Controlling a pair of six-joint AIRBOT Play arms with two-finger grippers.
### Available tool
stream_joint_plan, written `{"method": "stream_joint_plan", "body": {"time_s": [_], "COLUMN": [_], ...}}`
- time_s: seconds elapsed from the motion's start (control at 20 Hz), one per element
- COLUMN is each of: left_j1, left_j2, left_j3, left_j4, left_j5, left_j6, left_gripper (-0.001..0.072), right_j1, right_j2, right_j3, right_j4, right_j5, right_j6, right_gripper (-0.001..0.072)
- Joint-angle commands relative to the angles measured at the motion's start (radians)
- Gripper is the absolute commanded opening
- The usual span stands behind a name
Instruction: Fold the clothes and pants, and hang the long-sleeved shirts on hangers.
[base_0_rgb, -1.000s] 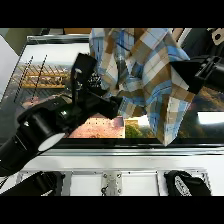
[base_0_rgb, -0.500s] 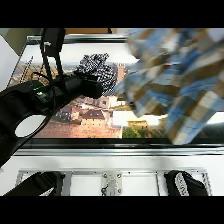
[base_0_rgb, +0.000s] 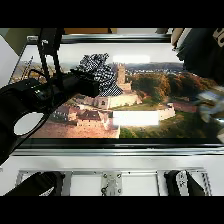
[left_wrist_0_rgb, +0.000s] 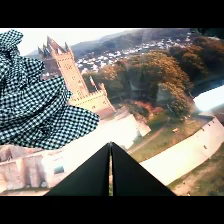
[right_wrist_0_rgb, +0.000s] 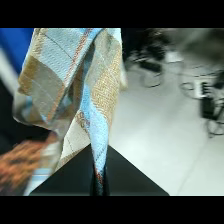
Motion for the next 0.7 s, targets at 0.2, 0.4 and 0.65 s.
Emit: {"method": "stream_joint_plan", "body": {"time_s": [0.2,0.4,0.65], "left_j1": [0.001,0.001,0.001], "left_j2": [-0.001,0.000,-0.001], "left_j3": [0.001,0.001,0.000], "left_j4": [0.000,-0.001,-0.002], "left_j5": [-0.003,-0.027,-0.045], "left_j6": [0.018,0.018,0.018], "left_gripper": [0.0013,0.0014,0.0013], "right_j1": [-0.174,-0.177,-0.177], "right_j2": [-0.114,-0.127,-0.137], "right_j3": [0.273,0.296,0.296], "right_j4": [-0.063,-0.064,-0.063], "right_j5": [-0.051,-0.075,-0.077], "right_j6": [0.048,0.086,0.086], "right_gripper": [0.0009,0.0009,0.0009]}}
